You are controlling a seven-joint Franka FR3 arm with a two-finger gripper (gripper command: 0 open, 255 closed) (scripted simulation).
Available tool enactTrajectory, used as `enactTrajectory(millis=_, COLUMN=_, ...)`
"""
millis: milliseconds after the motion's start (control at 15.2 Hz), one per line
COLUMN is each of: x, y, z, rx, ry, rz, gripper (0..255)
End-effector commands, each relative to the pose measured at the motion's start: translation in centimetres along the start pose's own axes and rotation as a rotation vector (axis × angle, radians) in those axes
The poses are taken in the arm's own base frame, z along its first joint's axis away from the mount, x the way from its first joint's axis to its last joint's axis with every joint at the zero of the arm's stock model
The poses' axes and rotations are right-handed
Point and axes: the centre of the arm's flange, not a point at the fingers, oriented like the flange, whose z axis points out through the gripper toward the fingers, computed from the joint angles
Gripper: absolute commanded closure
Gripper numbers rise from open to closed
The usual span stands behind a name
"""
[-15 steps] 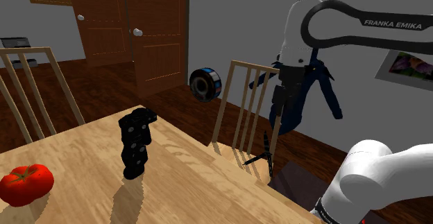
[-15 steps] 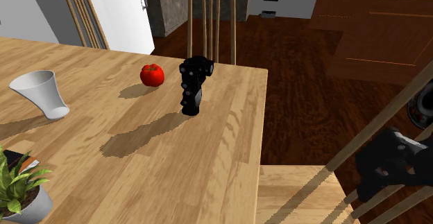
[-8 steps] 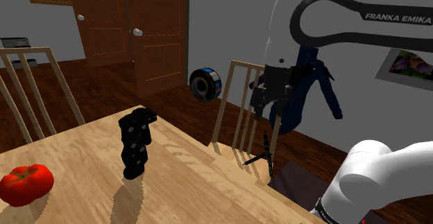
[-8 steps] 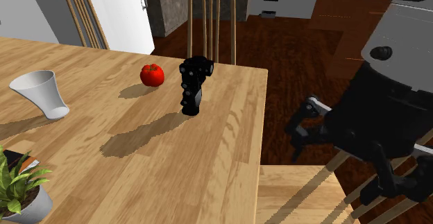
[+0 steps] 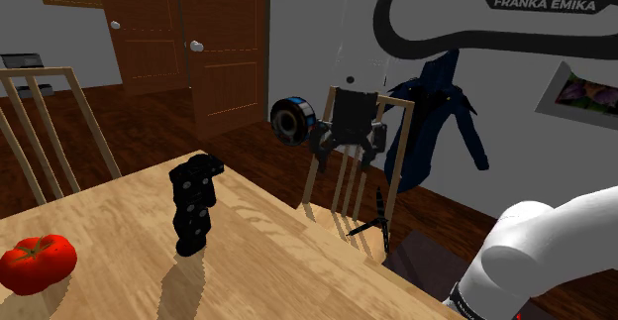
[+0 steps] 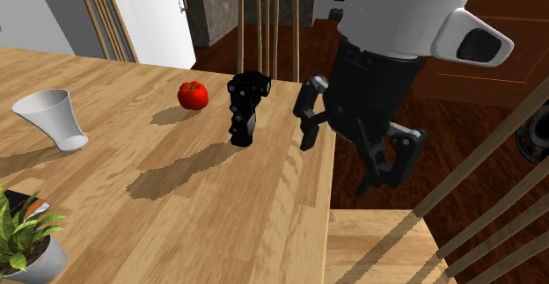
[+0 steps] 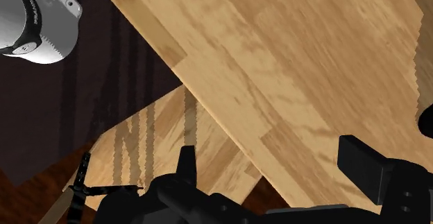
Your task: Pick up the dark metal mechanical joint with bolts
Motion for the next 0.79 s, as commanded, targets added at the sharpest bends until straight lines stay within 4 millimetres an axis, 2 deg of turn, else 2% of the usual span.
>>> enactTrajectory(millis=0, x=-0.3, y=-2.4, z=-0.1, rx=0.006, ry=0.003, rz=0.069, gripper=0)
enactTrajectory(millis=330, x=0.1, y=-8.8, z=-0.3, rx=0.017, ry=0.012, rz=0.227, gripper=0)
enactTrajectory(millis=726, x=1.9, y=-16.3, z=-0.7, rx=0.031, ry=0.023, rz=0.417, gripper=0)
